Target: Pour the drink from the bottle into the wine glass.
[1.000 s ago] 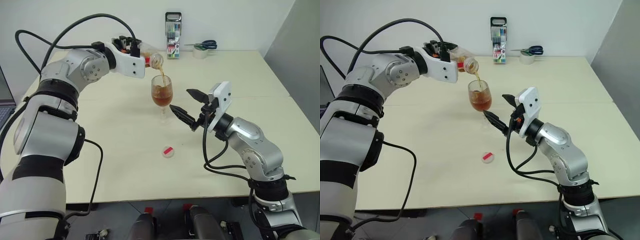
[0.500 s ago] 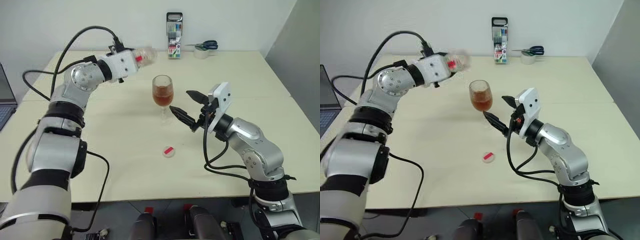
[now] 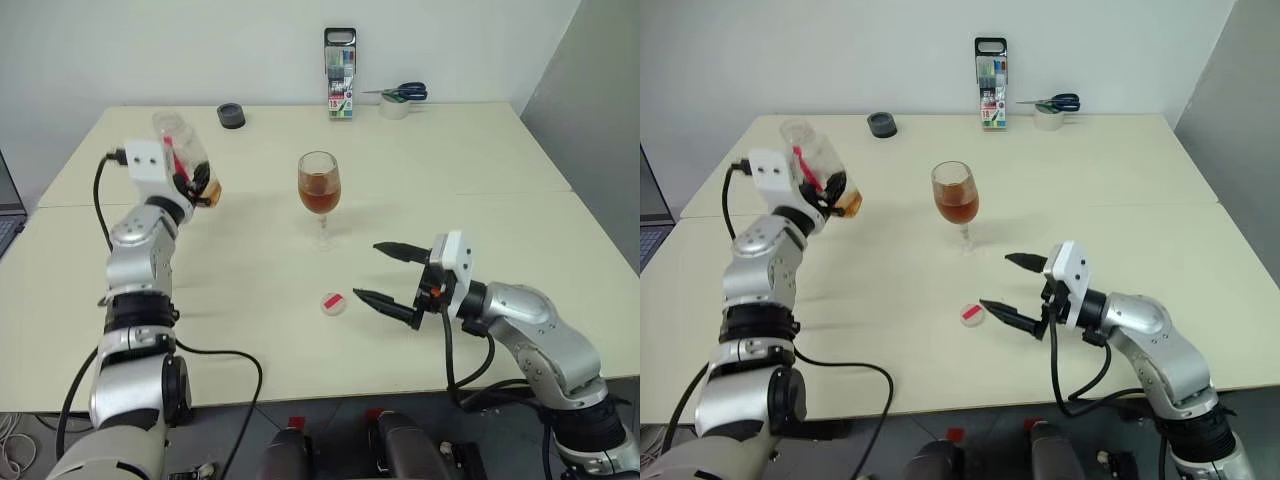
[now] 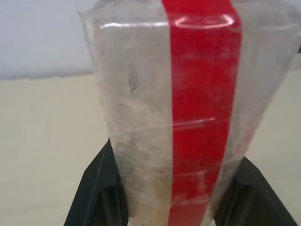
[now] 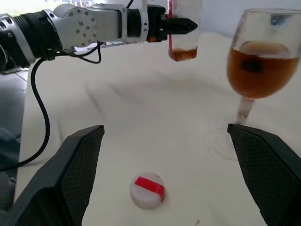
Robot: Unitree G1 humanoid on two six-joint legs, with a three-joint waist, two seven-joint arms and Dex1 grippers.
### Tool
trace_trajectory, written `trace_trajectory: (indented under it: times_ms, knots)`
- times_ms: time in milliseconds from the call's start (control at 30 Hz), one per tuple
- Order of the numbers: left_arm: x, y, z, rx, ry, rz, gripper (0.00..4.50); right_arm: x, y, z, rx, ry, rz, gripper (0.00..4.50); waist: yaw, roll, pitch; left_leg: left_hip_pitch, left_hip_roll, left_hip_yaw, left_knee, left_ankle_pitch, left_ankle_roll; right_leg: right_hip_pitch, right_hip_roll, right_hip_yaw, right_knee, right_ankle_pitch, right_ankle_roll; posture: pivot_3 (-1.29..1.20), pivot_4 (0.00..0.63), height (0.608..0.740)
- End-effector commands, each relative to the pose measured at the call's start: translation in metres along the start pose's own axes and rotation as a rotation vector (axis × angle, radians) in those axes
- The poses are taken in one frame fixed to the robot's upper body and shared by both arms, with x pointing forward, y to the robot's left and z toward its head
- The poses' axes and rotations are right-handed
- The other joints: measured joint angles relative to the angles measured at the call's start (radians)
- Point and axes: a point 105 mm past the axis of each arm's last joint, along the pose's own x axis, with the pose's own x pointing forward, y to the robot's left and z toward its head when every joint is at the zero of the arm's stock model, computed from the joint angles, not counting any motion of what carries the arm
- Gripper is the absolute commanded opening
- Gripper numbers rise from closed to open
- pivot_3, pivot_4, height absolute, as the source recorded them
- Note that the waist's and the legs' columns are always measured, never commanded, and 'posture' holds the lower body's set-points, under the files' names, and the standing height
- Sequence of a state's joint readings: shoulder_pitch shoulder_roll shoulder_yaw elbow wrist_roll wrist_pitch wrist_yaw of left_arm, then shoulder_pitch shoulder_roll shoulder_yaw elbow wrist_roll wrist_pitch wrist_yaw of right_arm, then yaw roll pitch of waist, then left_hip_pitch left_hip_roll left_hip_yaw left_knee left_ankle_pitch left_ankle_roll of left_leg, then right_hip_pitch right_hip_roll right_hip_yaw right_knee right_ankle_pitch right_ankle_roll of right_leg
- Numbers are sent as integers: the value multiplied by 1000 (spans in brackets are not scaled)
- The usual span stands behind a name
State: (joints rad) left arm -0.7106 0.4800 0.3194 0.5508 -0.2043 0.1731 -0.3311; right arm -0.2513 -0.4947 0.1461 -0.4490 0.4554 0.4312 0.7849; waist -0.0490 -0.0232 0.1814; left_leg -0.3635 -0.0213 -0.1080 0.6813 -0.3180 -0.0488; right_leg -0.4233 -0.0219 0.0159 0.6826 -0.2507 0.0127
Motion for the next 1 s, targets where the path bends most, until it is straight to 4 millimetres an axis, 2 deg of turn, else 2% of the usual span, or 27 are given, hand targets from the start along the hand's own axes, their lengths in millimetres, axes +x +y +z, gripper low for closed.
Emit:
trace_trajectory:
  times_ms: [33,200,433,700,833,933,1000]
  knots:
    - [-8,6,7,24,-42,23,1725,4,1,12,-51,-49,11,4500,3,0,0,0,0,0,0,0,0,0,0,0,0,0,0,0,150,740]
    - [-14,-1,-16,-13,-22,-5,1725,8,-5,10,-48,-56,-12,4500,19,-1,-1,0,0,0,0,0,0,0,-1,0,0,0,0,0,150,740]
    - [-14,-3,-33,-15,1,-25,1725,10,-11,13,-46,-68,-48,4500,22,-3,-2,0,-1,0,0,0,0,1,-1,0,-1,0,0,0,150,740]
    - [-16,1,-42,-11,26,-34,4392,10,-10,11,-34,-61,-58,4500,21,-3,-3,0,-1,0,0,0,0,1,-1,-1,-1,0,0,0,150,740]
    - [-23,3,-48,32,64,-34,4482,4,-12,5,5,-43,-113,4500,21,-3,-3,0,-1,0,0,0,0,1,-1,-1,-1,0,0,0,150,740]
    - [-43,6,-50,29,84,-18,4482,-13,-20,-9,54,9,-253,4500,21,-3,-3,0,0,0,-1,0,0,1,-2,1,-2,0,0,0,150,740]
    - [-58,3,-53,23,99,-12,4482,-27,-32,-28,75,84,-403,4500,20,-3,-3,0,0,0,-1,0,0,0,-2,1,-2,0,0,0,150,740]
